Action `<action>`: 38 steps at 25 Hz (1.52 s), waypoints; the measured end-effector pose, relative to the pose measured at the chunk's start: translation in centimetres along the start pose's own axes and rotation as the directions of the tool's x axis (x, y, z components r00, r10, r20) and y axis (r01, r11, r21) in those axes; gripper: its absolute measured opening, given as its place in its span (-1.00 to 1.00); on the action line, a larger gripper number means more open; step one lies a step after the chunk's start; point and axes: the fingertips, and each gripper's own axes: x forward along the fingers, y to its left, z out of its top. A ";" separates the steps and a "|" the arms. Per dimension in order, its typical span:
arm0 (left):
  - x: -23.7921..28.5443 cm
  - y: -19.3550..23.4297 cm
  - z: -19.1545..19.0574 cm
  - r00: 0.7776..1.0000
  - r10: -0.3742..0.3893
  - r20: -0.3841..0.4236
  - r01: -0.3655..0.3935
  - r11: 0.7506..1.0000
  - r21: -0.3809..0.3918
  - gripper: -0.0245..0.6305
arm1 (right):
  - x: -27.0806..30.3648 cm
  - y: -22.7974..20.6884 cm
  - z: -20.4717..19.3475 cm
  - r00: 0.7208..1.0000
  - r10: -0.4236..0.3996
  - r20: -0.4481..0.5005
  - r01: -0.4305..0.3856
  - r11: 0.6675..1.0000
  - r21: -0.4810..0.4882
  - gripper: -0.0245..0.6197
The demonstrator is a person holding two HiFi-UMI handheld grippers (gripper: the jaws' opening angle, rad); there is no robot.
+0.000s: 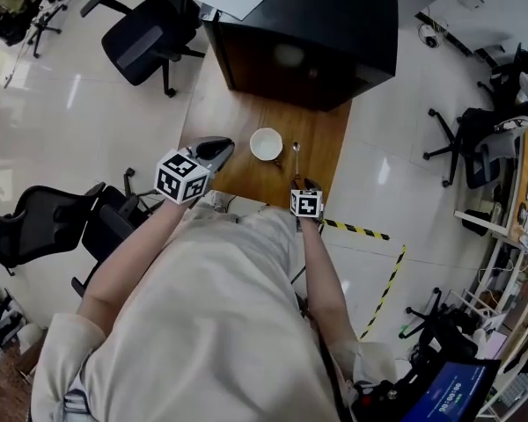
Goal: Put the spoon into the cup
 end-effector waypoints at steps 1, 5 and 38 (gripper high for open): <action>0.0 -0.2 0.0 1.000 -0.001 -0.004 0.001 1.000 0.011 -0.89 | 0.7 -0.2 -0.3 1.000 -0.002 -0.013 0.002 1.000 0.004 -0.38; -0.5 -0.9 -0.4 1.000 0.005 -0.021 -0.004 0.999 0.047 -0.89 | 2.6 -1.0 -1.2 0.999 -0.007 -0.044 0.007 1.000 0.010 -0.38; -2.6 -1.4 -2.3 0.998 0.061 -0.034 -0.060 0.998 0.027 -0.90 | 3.1 -0.8 -0.9 1.000 -0.017 0.016 0.017 0.999 -0.040 -0.43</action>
